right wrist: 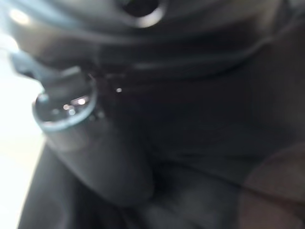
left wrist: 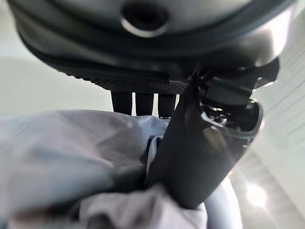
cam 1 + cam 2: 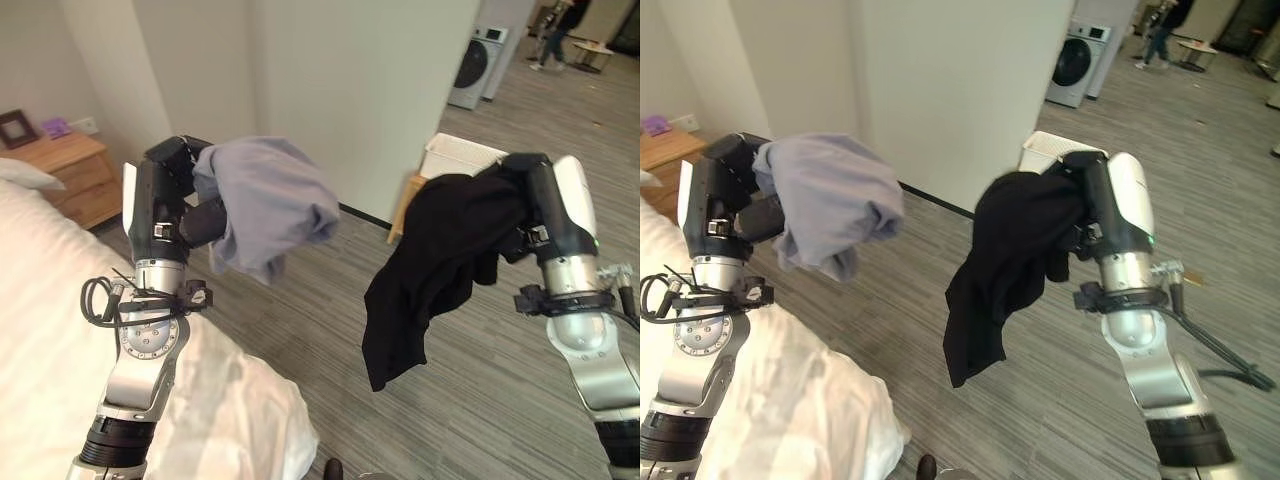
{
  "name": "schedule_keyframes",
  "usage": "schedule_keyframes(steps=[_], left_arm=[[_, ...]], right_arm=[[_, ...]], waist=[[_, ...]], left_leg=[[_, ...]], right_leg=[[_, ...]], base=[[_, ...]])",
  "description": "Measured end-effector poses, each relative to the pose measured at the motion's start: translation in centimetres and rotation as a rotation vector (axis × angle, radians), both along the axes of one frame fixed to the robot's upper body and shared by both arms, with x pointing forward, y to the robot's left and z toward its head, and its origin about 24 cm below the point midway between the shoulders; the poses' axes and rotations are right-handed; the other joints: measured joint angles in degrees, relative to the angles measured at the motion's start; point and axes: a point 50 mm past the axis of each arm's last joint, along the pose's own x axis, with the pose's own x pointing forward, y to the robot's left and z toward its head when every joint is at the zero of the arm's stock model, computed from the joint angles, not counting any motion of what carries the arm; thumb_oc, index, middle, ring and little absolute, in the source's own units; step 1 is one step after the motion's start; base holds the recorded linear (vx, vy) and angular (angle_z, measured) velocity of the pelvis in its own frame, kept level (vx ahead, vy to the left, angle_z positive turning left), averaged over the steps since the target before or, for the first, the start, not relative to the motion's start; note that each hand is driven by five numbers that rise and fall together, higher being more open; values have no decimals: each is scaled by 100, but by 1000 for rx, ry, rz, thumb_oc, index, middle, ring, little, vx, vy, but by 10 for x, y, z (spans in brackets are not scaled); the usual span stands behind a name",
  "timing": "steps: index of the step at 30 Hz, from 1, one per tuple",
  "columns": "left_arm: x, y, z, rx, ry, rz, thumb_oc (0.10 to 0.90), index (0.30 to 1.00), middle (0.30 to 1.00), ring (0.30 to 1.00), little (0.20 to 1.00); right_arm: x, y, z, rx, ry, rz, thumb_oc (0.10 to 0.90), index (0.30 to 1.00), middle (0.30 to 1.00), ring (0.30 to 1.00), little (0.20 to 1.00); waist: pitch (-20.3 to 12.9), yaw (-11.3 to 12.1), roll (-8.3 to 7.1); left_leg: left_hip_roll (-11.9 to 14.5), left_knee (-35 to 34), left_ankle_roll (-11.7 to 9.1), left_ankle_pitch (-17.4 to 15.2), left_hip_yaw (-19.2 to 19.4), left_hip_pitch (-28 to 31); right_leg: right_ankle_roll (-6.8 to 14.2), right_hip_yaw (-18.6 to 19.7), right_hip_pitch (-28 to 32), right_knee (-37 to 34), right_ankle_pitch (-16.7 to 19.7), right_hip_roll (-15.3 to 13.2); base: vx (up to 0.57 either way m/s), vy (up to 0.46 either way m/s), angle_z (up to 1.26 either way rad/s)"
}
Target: Pick up bed clothes into laundry basket.
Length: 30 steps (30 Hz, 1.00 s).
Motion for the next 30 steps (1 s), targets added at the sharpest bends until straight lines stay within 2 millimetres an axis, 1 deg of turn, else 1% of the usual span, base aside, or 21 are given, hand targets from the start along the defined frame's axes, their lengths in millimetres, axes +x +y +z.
schedule_keyframes(steps=[2, 4, 5, 6, 7, 8, 10, 11, 12, 13, 14, 15, 16, 18, 20, 21, 22, 24, 28, 29, 30], left_arm=[[2, -12, 0, -9, 8, -64, 400, 300, 300, 300, 300], [6, -36, 0, -41, 17, -172, 400, 300, 300, 300, 300], [6, -47, 0, -40, 24, -224, 400, 300, 300, 300, 300], [8, -65, 0, -75, 33, -296, 400, 300, 300, 300, 300], [11, -75, 7, -77, 19, -342, 400, 300, 300, 300, 300], [9, -82, 5, -51, 28, -378, 400, 300, 300, 300, 300], [9, -90, -4, -49, 87, -411, 400, 300, 300, 300, 300], [10, -98, -4, -60, 99, -445, 400, 300, 300, 300, 300], [10, -104, -3, -73, 106, -469, 400, 300, 300, 300, 300], [13, -111, 9, -67, 74, -494, 400, 300, 300, 300, 300], [15, -107, 11, -44, 70, -479, 400, 300, 300, 300, 300], [15, -105, 10, -35, 74, -468, 400, 300, 300, 300, 300], [16, -103, 11, -24, 72, -464, 400, 300, 300, 300, 300], [16, -105, 19, -16, 45, -472, 400, 300, 300, 300, 300], [17, -108, 27, 16, 13, -486, 400, 300, 300, 300, 300], [18, -106, 29, 36, 4, -473, 400, 300, 300, 300, 300], [19, -103, 29, 51, 2, -456, 400, 300, 300, 300, 300], [24, -98, 39, 98, -21, -433, 400, 300, 300, 300, 300], [31, -92, 39, 132, 8, -391, 400, 300, 300, 300, 300], [31, -91, 39, 135, 6, -384, 400, 300, 300, 300, 300], [31, -90, 39, 111, 1, -378, 400, 300, 300, 300, 300]], right_arm=[[4, 11, 3, -27, 5, 46, 400, 300, 300, 300, 300], [6, 20, 1, -43, 13, 79, 400, 300, 300, 300, 300], [7, 23, 0, -53, 21, 93, 400, 300, 300, 300, 300], [10, 21, 3, -68, 11, 82, 400, 300, 300, 300, 300], [13, 17, 10, -87, -1, 61, 400, 300, 300, 300, 300], [16, 22, 1, -84, 31, 64, 400, 300, 300, 300, 300], [17, 29, -12, -84, 73, 83, 400, 300, 300, 300, 300], [20, 28, -11, -97, 74, 78, 400, 300, 300, 300, 300], [22, 26, -11, -109, 85, 62, 400, 300, 300, 300, 300], [26, 22, -6, -131, 81, 36, 400, 300, 300, 300, 300], [31, 25, -17, -86, 118, 30, 400, 300, 300, 300, 300], [33, 30, -27, -74, 154, 37, 400, 300, 300, 300, 300], [33, 31, -31, -88, 172, 44, 400, 300, 300, 300, 300], [32, 29, -28, -98, 161, 38, 400, 300, 300, 300, 300], [32, 25, -25, -144, 159, 21, 400, 300, 300, 300, 300], [32, 26, -26, -157, 164, 20, 400, 300, 300, 300, 300], [32, 29, -28, -171, 170, 29, 400, 300, 300, 300, 300], [34, 30, -20, -189, 143, 26, 400, 300, 300, 300, 300], [37, 33, -16, -206, 137, 30, 400, 300, 300, 300, 300], [37, 33, -15, -214, 133, 30, 400, 300, 300, 300, 300], [37, 33, -10, -216, 111, 26, 400, 300, 300, 300, 300]], waist=[[79, 240, -95], [161, 415, -252], [220, 442, -210], [273, 627, 246], [389, 765, 379], [535, 853, -6], [502, 809, -154], [511, 875, -58], [477, 895, 129], [598, 848, 440], [794, 879, 153], [780, 978, -50], [709, 1109, -102], [655, 1006, -74], [556, 961, 249], [553, 879, 357], [551, 949, 379], [551, 861, 360], [602, 920, 508], [601, 976, 546], [567, 1044, 622]], left_leg=[[-438, 127, 496, -419, -430, -183], [-1019, -137, 602, -866, -815, -554], [-1224, -471, 604, -854, -814, -801], [-1042, -1011, 533, -1305, -1155, -1087], [-1019, -1097, 497, -1198, -1301, -1160], [-1284, -674, 494, -1142, -1244, -1104], [-1699, -385, 612, -1205, -1153, -1540], [-1979, -758, 735, -1033, -997, -1650], [-1873, -1281, 834, -894, -926, -1448], [-1565, -1207, 790, -711, -946, -1155], [-1583, -343, 861, -849, -748, -1309], [-1717, -270, 834, -1144, -781, -1469], [-1766, -365, 893, -1063, -650, -1441], [-2096, -970, 927, -736, -754, -1525], [-2142, -2190, 832, -93, -906, -1293], [-2027, -2152, 1361, -1, -708, -1200], [-1934, -2105, 1441, -44, -533, -1109], [-1885, -2116, 1456, -51, -539, -1114], [-1663, -2037, 1511, -64, -312, -883], [-1557, -2028, 1568, -121, -215, -775], [-1538, -2010, 1564, -181, -61, -764]], right_leg=[[7, 568, -2, -100, 5, -53], [123, 894, -118, -165, 21, -197], [389, 829, -168, -295, -251, -188], [460, 326, -654, 776, -781, 157], [326, 212, -1066, 2203, -1211, 200], [190, 597, -953, 2434, -1660, 59], [270, 1257, -763, 1696, -1168, 78], [353, 1517, -612, 945, -1066, 19], [348, 1415, -545, 803, -1009, 86], [126, 818, -394, 1200, -986, 237], [177, 1142, 74, 696, -754, 181], [259, 1570, 222, 456, -683, 164], [147, 1712, 236, 313, -643, 163], [145, 1799, 260, -26, -507, 70], [297, 1868, 235, -97, -574, 208], [683, 1546, 175, 233, -698, 264], [1130, 857, 9, 810, -1047, 194], [1387, 190, -143, 1382, -1219, -53], [1760, -620, -450, 2474, -1213, -138], [1633, -904, -525, 2867, -1563, -340], [1387, -1499, -560, 3105, -1829, -963]], base=[[145, -27, -80], [188, -14, -61], [139, -9, -69], [181, 1, -71], [157, 4, -94], [260, -6, -65], [284, -17, -59], [307, -18, -85], [345, 0, -87], [490, 19, -70], [383, 24, -78], [247, 7, -95], [237, -21, -72], [325, -40, -35], [285, -71, -31], [219, -48, -52], [197, -25, -40], [210, 22, -10], [133, 11, -12], [149, -67, -48], [146, -87, -59]])
